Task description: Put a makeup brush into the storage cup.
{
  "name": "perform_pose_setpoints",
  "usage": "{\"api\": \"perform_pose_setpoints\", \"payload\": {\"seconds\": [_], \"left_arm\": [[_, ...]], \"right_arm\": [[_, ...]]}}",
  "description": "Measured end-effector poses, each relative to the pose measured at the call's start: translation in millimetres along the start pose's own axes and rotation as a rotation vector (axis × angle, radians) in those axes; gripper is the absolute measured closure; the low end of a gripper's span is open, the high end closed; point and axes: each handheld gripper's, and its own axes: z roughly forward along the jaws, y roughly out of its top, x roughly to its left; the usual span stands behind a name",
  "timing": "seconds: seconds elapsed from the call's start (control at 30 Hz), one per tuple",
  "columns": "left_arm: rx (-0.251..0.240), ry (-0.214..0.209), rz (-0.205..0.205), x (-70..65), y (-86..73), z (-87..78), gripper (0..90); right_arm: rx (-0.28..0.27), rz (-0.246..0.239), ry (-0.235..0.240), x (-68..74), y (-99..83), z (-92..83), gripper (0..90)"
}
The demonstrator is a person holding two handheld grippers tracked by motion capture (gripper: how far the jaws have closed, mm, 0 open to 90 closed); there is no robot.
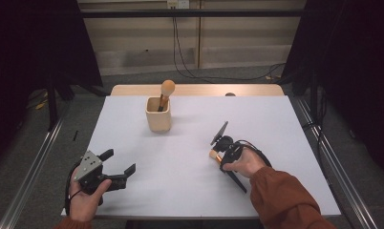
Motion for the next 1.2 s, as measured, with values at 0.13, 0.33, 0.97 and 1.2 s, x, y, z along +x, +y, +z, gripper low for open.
{"api": "perform_pose_setpoints", "payload": {"seconds": [0.13, 0.33, 0.97, 1.2], "left_arm": [[-0.001, -0.001, 0.001, 0.1, 0.1, 0.0, 4.2], [0.003, 0.003, -0.003, 1.1, -0.6, 0.4, 4.2], [0.008, -0.009, -0.005, 1.1, -0.9, 1.4, 3.8], [0.009, -0.009, 0.002, 0.9, -0.9, 1.6, 3.8]], "right_arm": [[0.005, -0.013, -0.004, 1.3, 1.2, 0.2, 73.9], [-0.016, -0.011, -0.012, 2.2, -1.6, -0.4, 75.6], [-0.095, 0.027, 0.013, -7.5, -9.2, -7.5, 75.7], [-0.18, 0.023, 0.059, -10.4, -17.1, -19.2, 75.6]]}}
